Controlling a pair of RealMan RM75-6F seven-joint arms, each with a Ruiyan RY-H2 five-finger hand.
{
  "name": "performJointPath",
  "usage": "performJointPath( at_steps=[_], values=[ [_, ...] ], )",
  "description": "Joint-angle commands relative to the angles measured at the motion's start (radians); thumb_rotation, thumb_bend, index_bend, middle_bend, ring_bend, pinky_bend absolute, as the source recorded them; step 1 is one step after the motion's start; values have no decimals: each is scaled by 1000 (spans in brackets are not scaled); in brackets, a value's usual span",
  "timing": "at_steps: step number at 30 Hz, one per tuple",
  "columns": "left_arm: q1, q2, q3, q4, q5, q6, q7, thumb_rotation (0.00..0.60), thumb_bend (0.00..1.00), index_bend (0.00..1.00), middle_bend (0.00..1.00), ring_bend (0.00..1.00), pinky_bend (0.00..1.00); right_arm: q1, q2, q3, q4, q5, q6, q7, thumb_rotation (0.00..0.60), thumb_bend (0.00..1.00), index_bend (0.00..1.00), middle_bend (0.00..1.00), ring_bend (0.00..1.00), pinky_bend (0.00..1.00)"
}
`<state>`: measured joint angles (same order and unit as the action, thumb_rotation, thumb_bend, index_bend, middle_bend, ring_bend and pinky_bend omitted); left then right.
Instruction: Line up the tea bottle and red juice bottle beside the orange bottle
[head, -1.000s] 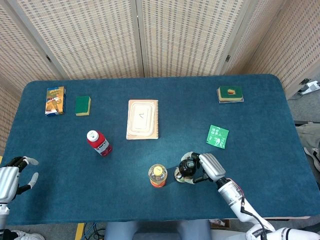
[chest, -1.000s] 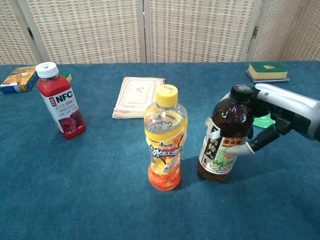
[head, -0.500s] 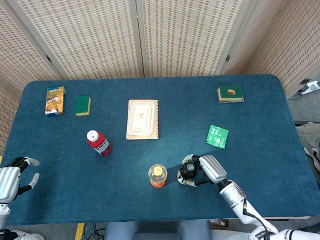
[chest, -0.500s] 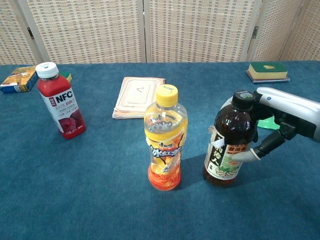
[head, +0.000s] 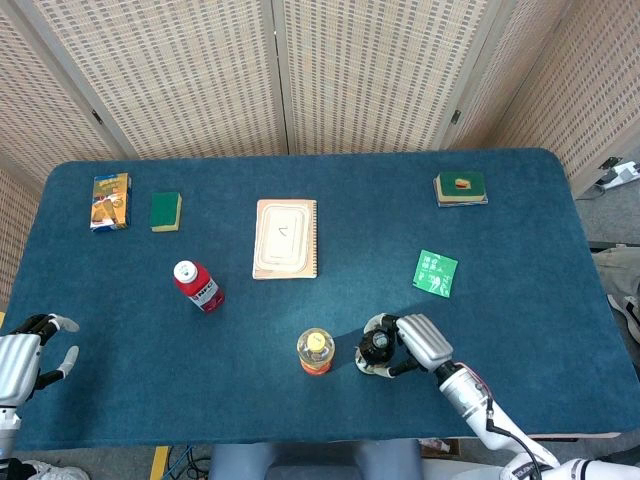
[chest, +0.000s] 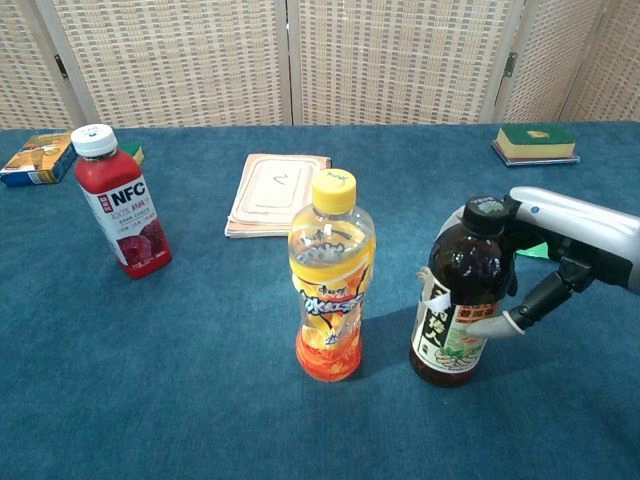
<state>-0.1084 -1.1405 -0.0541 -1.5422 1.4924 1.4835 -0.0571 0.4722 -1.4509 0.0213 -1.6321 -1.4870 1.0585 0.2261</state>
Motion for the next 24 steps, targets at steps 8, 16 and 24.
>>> performJointPath(
  at_steps=[8,16,24],
  values=[
    [-1,-2,2,2,1,-3,5,600,345,434,421,305,503,-4,18,-11,-10,-19,14,-16,600,0,242,342,382,568],
    [-2,-4,2,5,-1,-7,7,600,345,436,421,305,504,-3,33,-15,-11,-39,23,-4,600,0,104,214,276,500],
    [-3,-6,2,8,-1,-8,4,600,345,436,426,307,505,-10,79,-20,-47,-79,62,8,600,0,68,178,237,465]
  ],
)
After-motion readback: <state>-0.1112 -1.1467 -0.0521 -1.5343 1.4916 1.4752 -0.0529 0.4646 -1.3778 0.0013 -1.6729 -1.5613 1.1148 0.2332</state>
